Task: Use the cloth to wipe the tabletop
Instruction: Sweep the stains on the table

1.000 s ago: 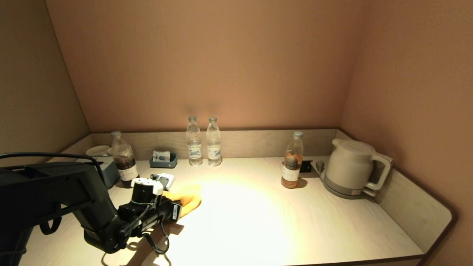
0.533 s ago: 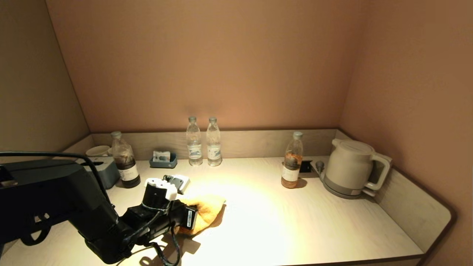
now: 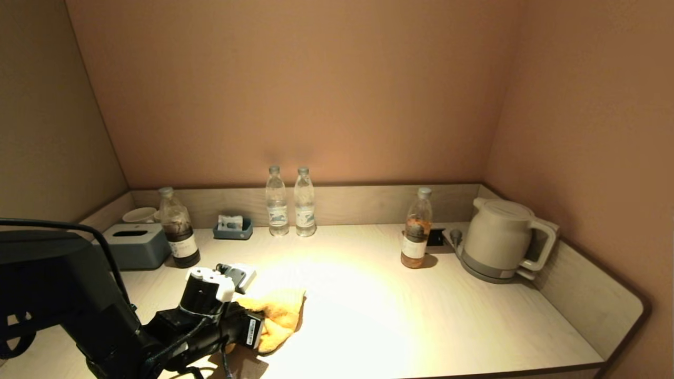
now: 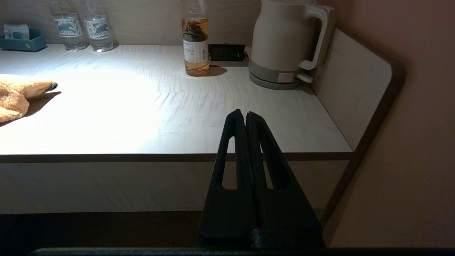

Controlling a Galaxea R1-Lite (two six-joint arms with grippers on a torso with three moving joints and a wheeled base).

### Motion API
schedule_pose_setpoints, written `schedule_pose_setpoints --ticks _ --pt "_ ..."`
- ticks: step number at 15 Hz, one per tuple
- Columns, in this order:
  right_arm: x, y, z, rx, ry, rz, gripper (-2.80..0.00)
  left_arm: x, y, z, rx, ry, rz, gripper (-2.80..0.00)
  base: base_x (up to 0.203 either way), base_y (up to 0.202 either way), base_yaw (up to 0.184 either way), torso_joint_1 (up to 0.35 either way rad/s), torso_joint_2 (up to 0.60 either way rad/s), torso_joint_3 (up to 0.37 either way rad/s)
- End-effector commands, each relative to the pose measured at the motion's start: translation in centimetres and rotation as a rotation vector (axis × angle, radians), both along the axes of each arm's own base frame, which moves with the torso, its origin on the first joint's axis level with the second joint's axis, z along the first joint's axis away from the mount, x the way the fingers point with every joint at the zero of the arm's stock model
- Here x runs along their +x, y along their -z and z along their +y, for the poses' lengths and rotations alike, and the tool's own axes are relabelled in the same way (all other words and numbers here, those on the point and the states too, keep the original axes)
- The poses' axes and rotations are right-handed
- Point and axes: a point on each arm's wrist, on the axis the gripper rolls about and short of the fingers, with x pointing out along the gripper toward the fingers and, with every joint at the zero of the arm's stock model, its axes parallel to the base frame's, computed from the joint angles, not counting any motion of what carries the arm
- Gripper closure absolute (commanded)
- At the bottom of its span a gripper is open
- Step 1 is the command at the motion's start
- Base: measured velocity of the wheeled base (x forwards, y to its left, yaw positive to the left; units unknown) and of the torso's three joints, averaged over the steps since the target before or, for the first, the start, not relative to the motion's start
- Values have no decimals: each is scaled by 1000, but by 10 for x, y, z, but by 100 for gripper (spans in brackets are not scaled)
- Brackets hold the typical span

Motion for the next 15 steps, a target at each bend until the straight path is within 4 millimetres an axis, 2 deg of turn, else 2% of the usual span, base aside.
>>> schedule_pose_setpoints --ticks 1,2,4,7,9,12,15 --pt "0 0 0 0 0 -1 0 -1 2 4 5 -11 7 0 0 0 0 0 0 0" --pt "0 0 0 0 0 -1 0 1 4 7 10 -19 11 0 0 0 0 0 0 0" --pt "0 0 0 0 0 -1 0 16 14 35 30 -108 33 0 0 0 0 0 0 0" --pt "0 0 0 0 0 -1 0 50 27 65 55 -228 9 0 0 0 0 0 0 0" --pt "0 0 0 0 0 -1 0 68 33 66 75 -272 -19 0 0 0 0 0 0 0" --pt "0 0 0 0 0 -1 0 82 39 64 93 -302 -44 0 0 0 0 0 0 0" --pt "0 0 0 0 0 -1 0 82 40 62 98 -298 -39 0 0 0 0 0 0 0"
